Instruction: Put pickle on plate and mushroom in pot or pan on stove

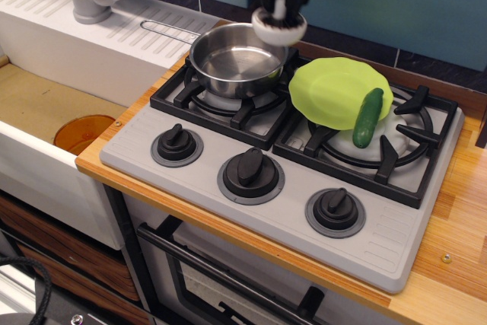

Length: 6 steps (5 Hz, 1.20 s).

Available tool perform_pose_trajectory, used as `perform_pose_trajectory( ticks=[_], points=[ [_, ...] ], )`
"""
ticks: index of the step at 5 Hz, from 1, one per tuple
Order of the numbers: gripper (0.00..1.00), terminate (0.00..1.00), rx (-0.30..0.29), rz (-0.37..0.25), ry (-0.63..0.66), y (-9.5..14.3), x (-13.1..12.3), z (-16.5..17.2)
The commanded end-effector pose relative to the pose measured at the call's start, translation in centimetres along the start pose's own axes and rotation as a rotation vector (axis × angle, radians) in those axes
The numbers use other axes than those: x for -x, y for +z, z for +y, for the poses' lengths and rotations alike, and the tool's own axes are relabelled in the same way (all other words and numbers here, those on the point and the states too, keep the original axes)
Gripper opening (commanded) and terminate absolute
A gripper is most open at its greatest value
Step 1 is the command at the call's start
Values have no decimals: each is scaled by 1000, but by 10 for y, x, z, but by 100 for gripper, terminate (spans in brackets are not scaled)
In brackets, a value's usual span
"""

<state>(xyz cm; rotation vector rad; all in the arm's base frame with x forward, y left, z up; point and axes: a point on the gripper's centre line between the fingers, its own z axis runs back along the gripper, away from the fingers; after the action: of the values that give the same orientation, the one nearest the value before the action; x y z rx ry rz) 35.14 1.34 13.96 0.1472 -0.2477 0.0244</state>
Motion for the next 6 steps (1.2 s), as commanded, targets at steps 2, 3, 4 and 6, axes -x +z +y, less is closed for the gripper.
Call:
perform_pose_trajectory(
  ticks=[2, 3, 4, 6],
  points=[
    [0, 0, 54, -95, -53, -31, -45, 32],
    [0, 0, 47, -93, -27, -32, -34, 29],
    [0, 0, 43, -91, -3, -32, -22, 23],
    [100, 0, 58, -111, 1, -40, -12, 16]
  ],
)
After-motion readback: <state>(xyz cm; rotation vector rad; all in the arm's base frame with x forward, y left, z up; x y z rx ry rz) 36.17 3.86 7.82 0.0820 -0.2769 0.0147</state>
